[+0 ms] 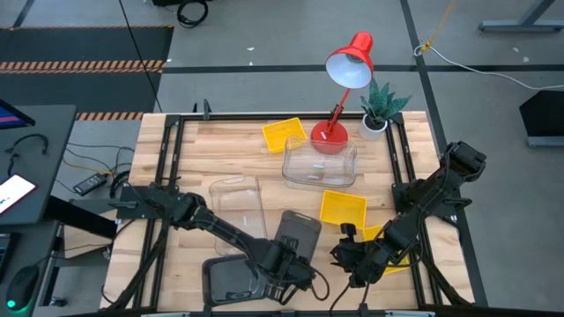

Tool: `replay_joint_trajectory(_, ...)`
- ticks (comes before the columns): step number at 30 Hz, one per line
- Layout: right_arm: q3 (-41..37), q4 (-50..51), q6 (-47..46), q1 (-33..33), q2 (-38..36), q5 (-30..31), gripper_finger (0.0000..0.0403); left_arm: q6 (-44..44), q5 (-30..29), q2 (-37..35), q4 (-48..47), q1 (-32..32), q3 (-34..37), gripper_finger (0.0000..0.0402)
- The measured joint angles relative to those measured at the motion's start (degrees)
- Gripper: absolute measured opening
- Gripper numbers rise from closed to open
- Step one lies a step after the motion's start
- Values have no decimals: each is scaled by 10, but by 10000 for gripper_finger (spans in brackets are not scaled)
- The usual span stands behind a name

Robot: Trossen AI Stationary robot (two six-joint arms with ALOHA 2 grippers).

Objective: Stack baskets by color
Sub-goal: Stack the black bin on the left black bin

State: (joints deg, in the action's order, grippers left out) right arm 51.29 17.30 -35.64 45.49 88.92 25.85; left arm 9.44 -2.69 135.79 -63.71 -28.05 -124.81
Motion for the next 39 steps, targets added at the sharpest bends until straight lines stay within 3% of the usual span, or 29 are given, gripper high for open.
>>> replay_joint_trajectory(7, 0, -1, 1, 2, 0, -1, 143, 46, -4, 0, 28, 11, 0, 85)
replay_joint_trajectory(13, 0, 11, -6, 5, -24, -54, 143, 103, 4, 0, 66, 24, 0, 10)
replay_joint_trajectory(21, 0, 44, -5, 26, -90, -58, 143, 228, 23, 0, 167, 43, 0, 15)
replay_joint_trajectory(26, 0, 65, 0, 40, -116, -34, 143, 245, 8, 0, 240, 61, 0, 13)
replay_joint_trajectory(36, 0, 65, -35, 55, -110, -13, 143, 242, -15, 0, 264, 73, -1, 119)
replay_joint_trajectory(39, 0, 65, -43, 59, -108, -13, 143, 190, -16, -1, 254, 75, -1, 159)
